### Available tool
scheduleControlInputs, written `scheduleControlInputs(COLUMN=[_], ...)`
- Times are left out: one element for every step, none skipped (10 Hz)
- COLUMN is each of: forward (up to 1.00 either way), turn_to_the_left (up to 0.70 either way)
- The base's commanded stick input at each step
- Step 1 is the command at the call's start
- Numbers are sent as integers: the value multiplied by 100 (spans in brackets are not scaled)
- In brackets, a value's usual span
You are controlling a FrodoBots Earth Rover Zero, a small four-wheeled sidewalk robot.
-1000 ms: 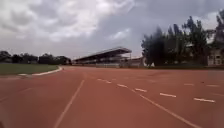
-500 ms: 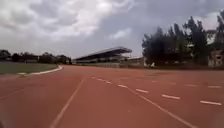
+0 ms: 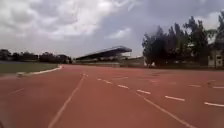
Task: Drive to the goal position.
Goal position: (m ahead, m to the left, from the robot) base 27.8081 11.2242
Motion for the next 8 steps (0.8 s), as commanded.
scheduleControlInputs(forward=[30, 30, 30, 30, 30, 30, 30, 30], turn_to_the_left=[0, 0, 0, 0, 0, 0, 0, 0])
